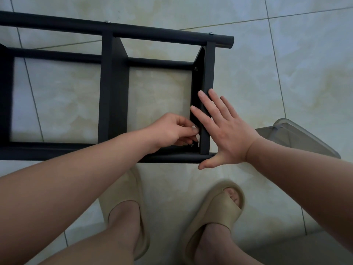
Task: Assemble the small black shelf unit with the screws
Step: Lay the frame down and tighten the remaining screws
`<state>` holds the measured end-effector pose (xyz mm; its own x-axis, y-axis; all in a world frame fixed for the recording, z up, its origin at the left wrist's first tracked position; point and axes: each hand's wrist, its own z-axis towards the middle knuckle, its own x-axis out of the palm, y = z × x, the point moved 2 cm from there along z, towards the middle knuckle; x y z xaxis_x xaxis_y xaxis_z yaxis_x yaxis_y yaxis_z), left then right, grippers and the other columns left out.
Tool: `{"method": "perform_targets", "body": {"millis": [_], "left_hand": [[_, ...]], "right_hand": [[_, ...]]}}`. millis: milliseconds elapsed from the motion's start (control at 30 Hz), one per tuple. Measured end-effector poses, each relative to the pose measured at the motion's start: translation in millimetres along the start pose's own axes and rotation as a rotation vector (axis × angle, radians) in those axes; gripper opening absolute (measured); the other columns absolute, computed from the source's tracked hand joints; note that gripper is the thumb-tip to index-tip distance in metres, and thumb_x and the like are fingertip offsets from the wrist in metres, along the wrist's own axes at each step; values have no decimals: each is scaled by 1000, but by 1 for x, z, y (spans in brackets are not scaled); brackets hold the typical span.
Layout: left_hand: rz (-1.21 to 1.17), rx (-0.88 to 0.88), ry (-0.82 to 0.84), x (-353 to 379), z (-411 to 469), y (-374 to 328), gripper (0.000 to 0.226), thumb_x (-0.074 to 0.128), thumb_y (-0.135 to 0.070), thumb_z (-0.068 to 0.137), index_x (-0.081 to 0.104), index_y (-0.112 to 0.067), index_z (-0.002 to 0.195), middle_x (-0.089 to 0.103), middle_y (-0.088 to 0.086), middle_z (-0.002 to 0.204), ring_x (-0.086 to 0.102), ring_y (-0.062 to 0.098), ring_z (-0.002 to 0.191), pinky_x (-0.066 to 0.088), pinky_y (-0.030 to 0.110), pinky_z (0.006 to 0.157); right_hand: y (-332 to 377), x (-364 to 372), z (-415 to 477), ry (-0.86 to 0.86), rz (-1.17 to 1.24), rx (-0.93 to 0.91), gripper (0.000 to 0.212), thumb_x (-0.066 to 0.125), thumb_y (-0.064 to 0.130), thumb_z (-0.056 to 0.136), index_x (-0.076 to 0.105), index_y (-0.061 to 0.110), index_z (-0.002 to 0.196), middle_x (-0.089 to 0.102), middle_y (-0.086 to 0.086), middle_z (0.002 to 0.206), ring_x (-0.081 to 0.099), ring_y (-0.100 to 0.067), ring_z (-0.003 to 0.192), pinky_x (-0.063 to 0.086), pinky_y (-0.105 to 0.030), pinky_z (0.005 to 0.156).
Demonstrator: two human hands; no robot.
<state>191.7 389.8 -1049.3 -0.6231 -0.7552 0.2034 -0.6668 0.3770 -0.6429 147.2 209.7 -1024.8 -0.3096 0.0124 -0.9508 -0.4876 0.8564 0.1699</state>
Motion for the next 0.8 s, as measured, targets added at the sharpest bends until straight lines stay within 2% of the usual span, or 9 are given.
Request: {"method": "perform_targets", "body": {"millis": [167, 433, 800], "left_hand": [[-22, -17, -11, 1, 1, 0, 10, 67, -22, 95, 68, -19, 86, 74, -6, 73, 67, 6, 70, 54, 23, 72], [-146, -107, 34, 1, 0, -1, 15, 65, -19, 97, 64, -14, 82, 75, 1, 76, 68, 9, 68, 55, 20, 63], [79, -42, 39, 0, -4, -4, 19, 54, -15, 102, 61, -11, 86, 73, -5, 71, 63, 11, 73, 52, 21, 72]], "right_hand": [[0, 0, 0, 3, -4, -1, 136, 38, 101, 65, 19, 7, 161, 3, -24, 167, -2, -44, 155, 17, -63, 121], [1, 0, 0, 10, 2, 1, 136, 41, 101, 65, 19, 7, 161, 3, -24, 167, -3, -43, 155, 16, -63, 122], [0, 0, 0, -2, 16, -6, 135, 39, 101, 65, 18, 8, 160, 4, -24, 167, -2, -44, 154, 18, -64, 121]]}}
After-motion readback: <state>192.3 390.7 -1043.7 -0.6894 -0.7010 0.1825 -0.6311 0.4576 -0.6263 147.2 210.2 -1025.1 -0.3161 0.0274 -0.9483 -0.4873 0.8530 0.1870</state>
